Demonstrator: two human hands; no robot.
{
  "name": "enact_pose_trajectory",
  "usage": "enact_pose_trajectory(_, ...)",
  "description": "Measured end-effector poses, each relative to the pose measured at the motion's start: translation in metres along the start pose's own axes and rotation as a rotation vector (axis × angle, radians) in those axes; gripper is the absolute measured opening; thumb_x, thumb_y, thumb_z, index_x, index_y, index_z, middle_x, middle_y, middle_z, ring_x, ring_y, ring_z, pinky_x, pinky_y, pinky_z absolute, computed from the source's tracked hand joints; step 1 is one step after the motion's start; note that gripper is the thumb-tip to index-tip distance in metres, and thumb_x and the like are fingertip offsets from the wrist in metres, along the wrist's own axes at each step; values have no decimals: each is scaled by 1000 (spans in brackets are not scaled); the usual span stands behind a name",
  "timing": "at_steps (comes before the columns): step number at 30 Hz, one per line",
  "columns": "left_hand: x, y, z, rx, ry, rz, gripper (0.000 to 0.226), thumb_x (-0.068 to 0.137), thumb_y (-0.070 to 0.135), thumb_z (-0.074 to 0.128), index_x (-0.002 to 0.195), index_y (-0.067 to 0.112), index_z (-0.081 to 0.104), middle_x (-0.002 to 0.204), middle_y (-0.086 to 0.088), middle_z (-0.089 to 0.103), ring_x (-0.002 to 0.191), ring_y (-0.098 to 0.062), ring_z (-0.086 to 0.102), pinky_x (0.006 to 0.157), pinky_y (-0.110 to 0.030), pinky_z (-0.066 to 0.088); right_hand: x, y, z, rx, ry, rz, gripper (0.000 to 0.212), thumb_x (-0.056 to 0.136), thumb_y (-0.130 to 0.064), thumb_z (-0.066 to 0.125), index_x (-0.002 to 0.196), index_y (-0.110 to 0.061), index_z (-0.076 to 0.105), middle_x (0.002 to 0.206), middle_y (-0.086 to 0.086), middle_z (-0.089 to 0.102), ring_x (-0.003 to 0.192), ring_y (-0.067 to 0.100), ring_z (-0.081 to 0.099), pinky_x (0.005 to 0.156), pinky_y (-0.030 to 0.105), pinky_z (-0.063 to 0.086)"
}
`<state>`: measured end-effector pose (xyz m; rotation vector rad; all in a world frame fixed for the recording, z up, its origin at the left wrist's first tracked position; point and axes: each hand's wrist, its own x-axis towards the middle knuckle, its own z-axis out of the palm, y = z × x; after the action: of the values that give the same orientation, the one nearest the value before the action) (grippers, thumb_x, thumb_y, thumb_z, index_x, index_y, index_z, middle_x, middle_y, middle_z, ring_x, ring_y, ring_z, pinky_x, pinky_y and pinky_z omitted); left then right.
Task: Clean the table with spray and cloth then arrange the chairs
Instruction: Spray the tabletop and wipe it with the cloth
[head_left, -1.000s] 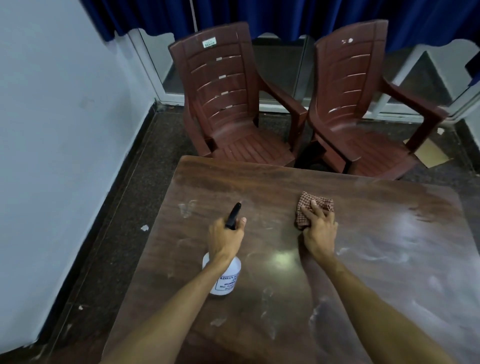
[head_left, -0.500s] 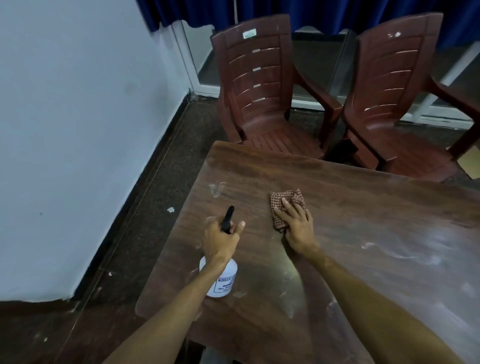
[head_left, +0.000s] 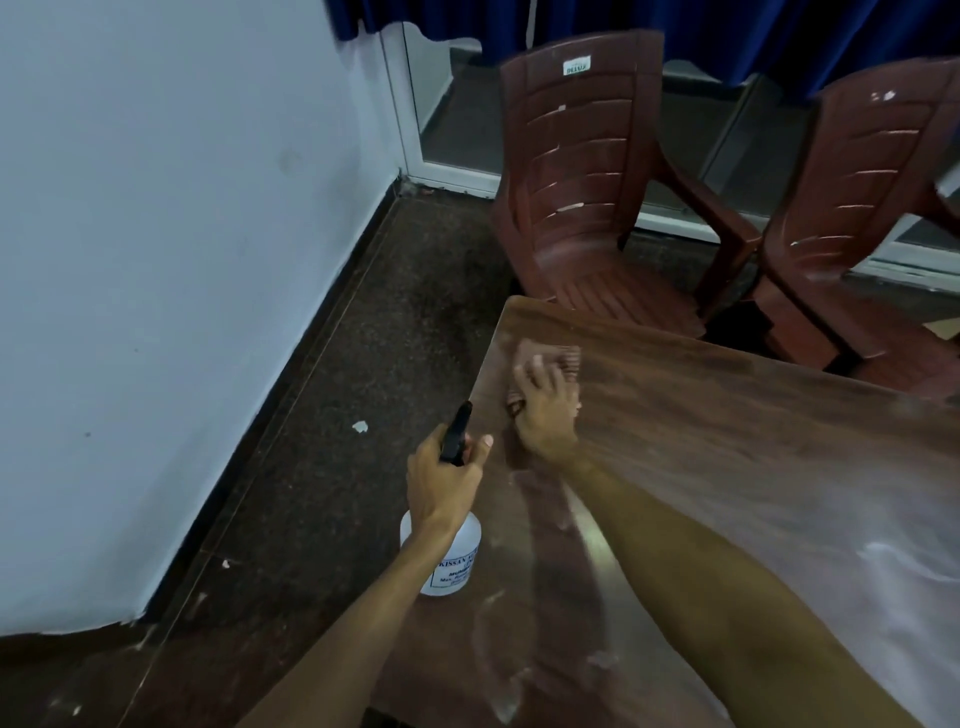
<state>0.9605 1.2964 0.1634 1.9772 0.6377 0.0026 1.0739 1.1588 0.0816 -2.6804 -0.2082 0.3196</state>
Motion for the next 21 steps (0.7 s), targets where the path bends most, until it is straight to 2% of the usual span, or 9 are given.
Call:
enact_pose_trajectory(3, 12, -3, -9, -12, -11, 12, 25, 87, 34, 79, 77, 16, 65, 69, 2, 68, 67, -13, 66, 62, -28, 51, -7, -22, 21, -70, -89, -284, 69, 86, -18, 45, 154, -26, 33, 165, 0, 17, 148, 33, 19, 119, 59, 10)
enact_pose_trajectory(4, 16, -3, -12, -24, -13, 8, 25, 87, 34, 79, 77, 16, 65, 68, 2, 68, 66, -13, 66, 63, -30, 52, 3, -21, 15, -69, -64, -267, 71, 84, -18, 43, 154, -26, 33, 165, -1, 18, 147, 32, 21, 119, 57, 11)
enact_pose_trajectory(7, 25, -8, -18, -45, -4, 16, 25, 86, 34, 80, 77, 16, 65, 67, 2, 68, 65, -14, 66, 63, -32, 52, 24, -26, 8, -59, 4, 17, 71, 84, -18, 45, 153, -23, 34, 165, 3, 19, 148, 32, 19, 118, 58, 14)
enact_pose_trajectory(8, 25, -10, -19, -43, -8, 23, 24, 86, 34, 79, 77, 16, 66, 67, 2, 68, 65, -14, 65, 62, -31, 52, 14, -31, 16, -85, 25, 21, 71, 85, -18, 48, 154, -23, 33, 165, 4, 18, 149, 32, 17, 118, 59, 15)
enact_pose_trajectory(12, 12, -5, -14, -29, -63, 34, 20, 87, 34, 79, 82, 20, 67, 72, 7, 68, 70, -9, 66, 66, -30, 51, -62, -13, 35, -146, -53, -282, 75, 83, -24, 47, 155, -31, 27, 165, -4, 18, 147, 27, 22, 119, 54, 17)
enact_pose_trajectory(13, 8, -3, -9, -25, -76, 40, 21, 86, 34, 80, 80, 20, 66, 70, 7, 67, 69, -9, 65, 66, -30, 50, -66, 6, 23, -155, -29, -257, 78, 79, -24, 47, 154, -31, 30, 165, -3, 20, 145, 27, 25, 118, 54, 21)
enact_pose_trajectory(16, -9, 3, 7, -9, -105, 51, 23, 85, 33, 80, 76, 19, 65, 65, 6, 65, 65, -11, 64, 64, -30, 47, -75, 66, -20, -54, 140, 193, 76, 71, -24, 40, 147, -26, 46, 161, 4, 31, 142, 32, 34, 110, 56, 32)
enact_pose_trajectory(17, -18, 5, 13, -2, -115, 56, 24, 85, 33, 80, 75, 18, 65, 65, 5, 65, 65, -12, 64, 64, -30, 46, -88, 78, -27, -32, 165, 273, 74, 70, -22, 40, 144, -24, 51, 159, 5, 34, 141, 34, 34, 109, 56, 33)
enact_pose_trajectory(21, -65, 14, 46, 20, -216, 91, 28, 85, 34, 80, 73, 15, 64, 62, 5, 63, 65, -16, 64, 65, -33, 48, -186, 104, -29, -144, 115, 51, 70, 66, -17, 47, 133, -27, 62, 153, -2, 45, 131, 34, 43, 92, 47, 45)
